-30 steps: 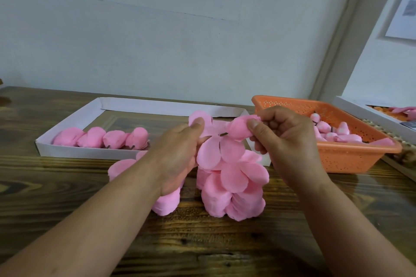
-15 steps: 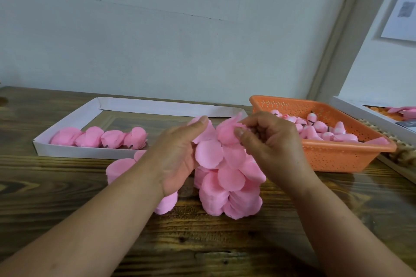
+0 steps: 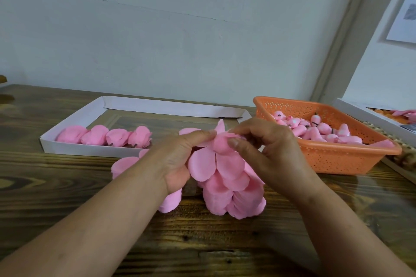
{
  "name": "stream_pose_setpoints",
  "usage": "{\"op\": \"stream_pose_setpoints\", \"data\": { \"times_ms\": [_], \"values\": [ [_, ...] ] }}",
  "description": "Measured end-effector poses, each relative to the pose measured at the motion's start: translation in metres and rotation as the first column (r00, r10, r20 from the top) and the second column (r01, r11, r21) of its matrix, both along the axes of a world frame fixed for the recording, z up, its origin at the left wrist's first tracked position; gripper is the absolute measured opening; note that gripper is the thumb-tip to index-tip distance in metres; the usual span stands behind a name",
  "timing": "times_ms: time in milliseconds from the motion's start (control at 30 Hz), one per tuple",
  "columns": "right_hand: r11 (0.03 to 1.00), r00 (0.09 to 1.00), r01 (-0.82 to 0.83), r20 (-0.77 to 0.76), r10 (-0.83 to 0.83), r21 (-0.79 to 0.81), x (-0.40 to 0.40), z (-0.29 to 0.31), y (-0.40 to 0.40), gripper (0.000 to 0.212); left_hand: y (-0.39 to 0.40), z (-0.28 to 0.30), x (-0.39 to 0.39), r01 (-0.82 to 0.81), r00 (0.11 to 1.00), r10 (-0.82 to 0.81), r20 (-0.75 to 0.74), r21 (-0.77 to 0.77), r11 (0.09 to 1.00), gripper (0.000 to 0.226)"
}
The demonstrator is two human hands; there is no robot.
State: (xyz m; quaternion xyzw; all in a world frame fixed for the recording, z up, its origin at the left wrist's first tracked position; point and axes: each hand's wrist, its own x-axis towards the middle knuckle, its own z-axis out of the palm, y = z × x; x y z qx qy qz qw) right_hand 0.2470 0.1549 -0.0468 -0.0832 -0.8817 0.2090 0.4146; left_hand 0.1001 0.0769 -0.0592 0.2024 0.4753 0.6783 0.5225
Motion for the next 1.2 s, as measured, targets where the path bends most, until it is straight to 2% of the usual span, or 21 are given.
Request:
{"op": "stream_pose_setpoints", "data": {
  "times_ms": [100,300,367,467,567,733,900,1033,1200],
  "values": [
    [0.999,0.999,0.000,0.034,-0.001,0.040,-0.001,0.001,-0.001,0.011,0.001,-0.001,0.000,-0.031,0.999,0.031,0.026,-0.019,0.999,0.020],
    [0.999,0.997,-0.013,0.078,0.009,0.044,-0.002,0.000,-0.003,0.009,-0.002,0.000,0.002,0.000,0.999,0.000,0.050,-0.006,1.000,0.041],
    [0.998,0.996,0.002,0.085,-0.006,0.057,-0.004,-0.001,-0.006,0.012,-0.002,0.000,0.003,-0.053,0.998,0.053,0.024,-0.014,0.999,0.036],
    [0.992,0.991,0.114,0.062,-0.117,0.054,-0.008,-0.005,-0.008,0.007,-0.001,-0.002,0.005,-0.133,0.991,0.133,-0.011,-0.033,0.991,0.033],
    [0.975,0.974,0.223,0.037,-0.223,0.011,-0.012,-0.008,-0.008,0.007,0.000,-0.004,0.008,-0.132,0.991,0.132,0.005,0.013,0.991,0.030],
    [0.965,0.959,0.262,0.113,-0.260,0.003,-0.015,-0.008,-0.008,0.008,0.000,-0.007,0.012,-0.103,0.977,0.111,-0.180,0.056,0.993,0.026],
    [0.958,0.953,0.288,0.103,-0.285,-0.012,-0.014,-0.008,-0.006,0.008,-0.001,-0.007,0.013,-0.075,0.928,0.098,-0.361,0.077,0.994,0.017],
    [0.956,0.959,0.282,0.062,-0.277,-0.086,-0.013,-0.006,-0.004,0.008,-0.004,-0.006,0.013,0.001,0.933,0.040,-0.358,0.115,0.993,0.008],
    [0.964,0.968,0.246,0.084,-0.238,-0.101,-0.011,-0.004,-0.005,0.005,-0.004,-0.005,0.012,-0.042,0.937,0.073,-0.341,0.099,0.994,0.014]
  ]
}}
